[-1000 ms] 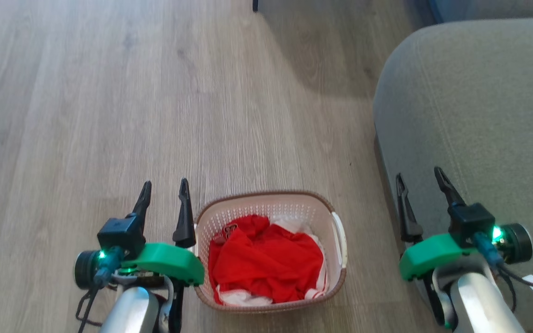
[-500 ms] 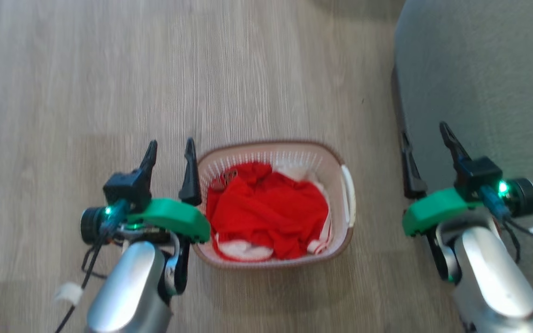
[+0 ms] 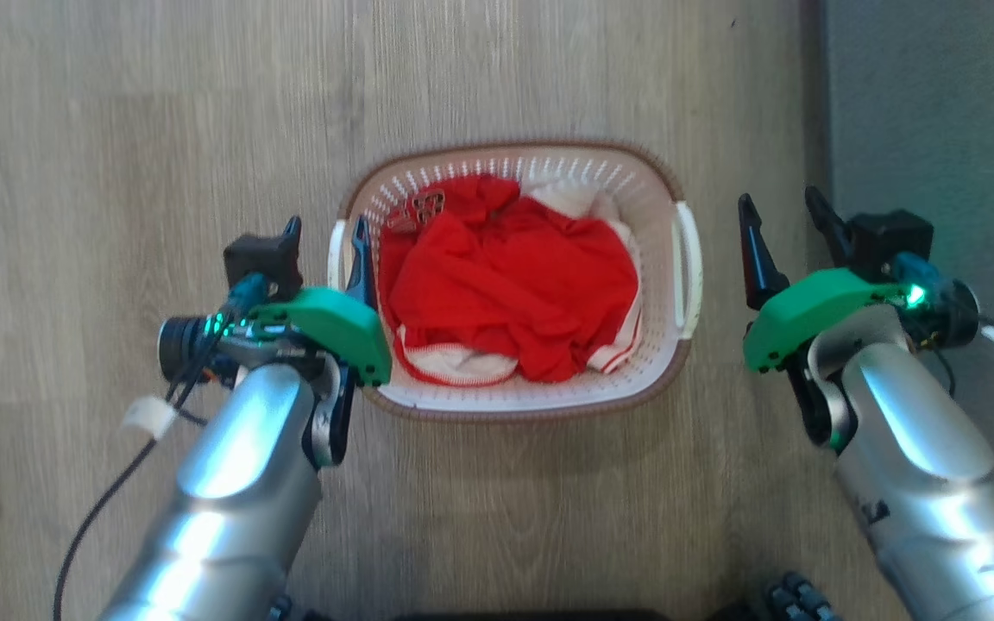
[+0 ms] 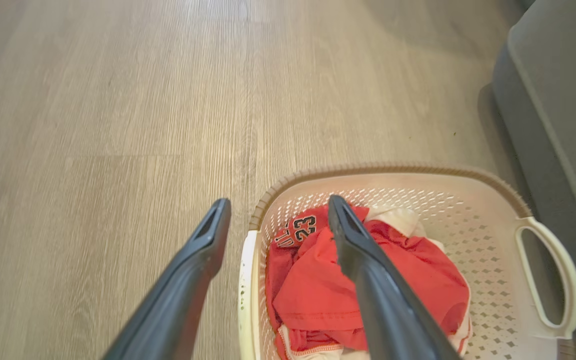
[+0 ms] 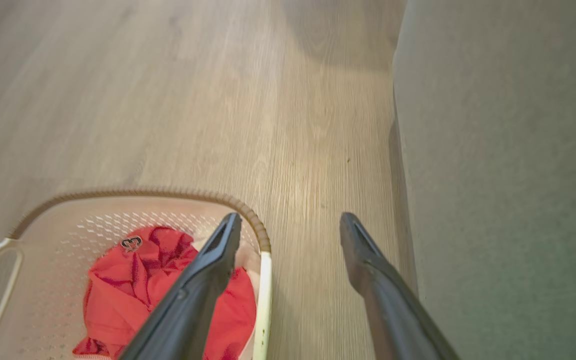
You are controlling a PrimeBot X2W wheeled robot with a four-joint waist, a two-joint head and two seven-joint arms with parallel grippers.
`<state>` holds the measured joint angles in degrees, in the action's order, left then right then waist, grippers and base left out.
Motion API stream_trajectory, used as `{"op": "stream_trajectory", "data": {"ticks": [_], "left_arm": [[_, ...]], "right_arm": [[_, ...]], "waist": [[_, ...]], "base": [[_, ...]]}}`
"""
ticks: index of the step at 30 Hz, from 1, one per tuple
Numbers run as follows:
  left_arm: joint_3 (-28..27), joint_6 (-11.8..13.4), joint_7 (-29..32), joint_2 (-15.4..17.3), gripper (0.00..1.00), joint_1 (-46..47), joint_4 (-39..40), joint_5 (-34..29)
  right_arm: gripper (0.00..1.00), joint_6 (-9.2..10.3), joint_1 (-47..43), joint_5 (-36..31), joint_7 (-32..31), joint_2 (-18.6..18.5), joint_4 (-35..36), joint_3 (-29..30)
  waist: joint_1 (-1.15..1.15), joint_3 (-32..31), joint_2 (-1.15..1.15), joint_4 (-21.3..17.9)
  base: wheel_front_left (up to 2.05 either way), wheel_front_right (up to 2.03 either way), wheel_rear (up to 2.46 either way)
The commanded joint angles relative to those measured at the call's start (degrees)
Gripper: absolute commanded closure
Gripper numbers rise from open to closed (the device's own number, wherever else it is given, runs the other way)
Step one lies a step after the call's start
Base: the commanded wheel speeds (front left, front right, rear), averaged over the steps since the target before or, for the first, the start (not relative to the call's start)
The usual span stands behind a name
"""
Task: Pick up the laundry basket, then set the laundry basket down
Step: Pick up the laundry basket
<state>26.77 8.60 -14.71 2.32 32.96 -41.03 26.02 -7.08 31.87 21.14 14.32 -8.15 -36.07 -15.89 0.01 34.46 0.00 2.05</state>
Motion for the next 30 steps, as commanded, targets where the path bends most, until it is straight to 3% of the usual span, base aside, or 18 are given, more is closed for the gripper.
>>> {"op": "stream_trajectory", "data": {"ticks": [1,14,30], "left_arm": [[-0.7,0.22,-0.29,0.56,0.0,1.55,0.0,0.49],[6.6,-3.42,-0.29,0.55,0.0,10.62,-15.18,6.64],[20.2,-5.37,2.99,0.55,0.0,17.96,-24.85,16.37]], "right_arm": [[0.0,-0.41,0.31,0.93,0.68,-0.7,-0.16,-1.93],[0.0,-0.41,10.7,16.02,-1.87,-2.45,-12.6,-18.77],[0.0,-0.41,18.15,30.72,-7.34,-5.51,-16.35,-31.92]], "waist": [[-0.01,3.87,0.0,0.81],[-0.01,11.15,0.0,1.0],[-0.01,15.68,0.0,1.02]], "base": [[0.0,0.0,0.0],[0.0,0.0,0.0],[0.0,0.0,0.0]]}}
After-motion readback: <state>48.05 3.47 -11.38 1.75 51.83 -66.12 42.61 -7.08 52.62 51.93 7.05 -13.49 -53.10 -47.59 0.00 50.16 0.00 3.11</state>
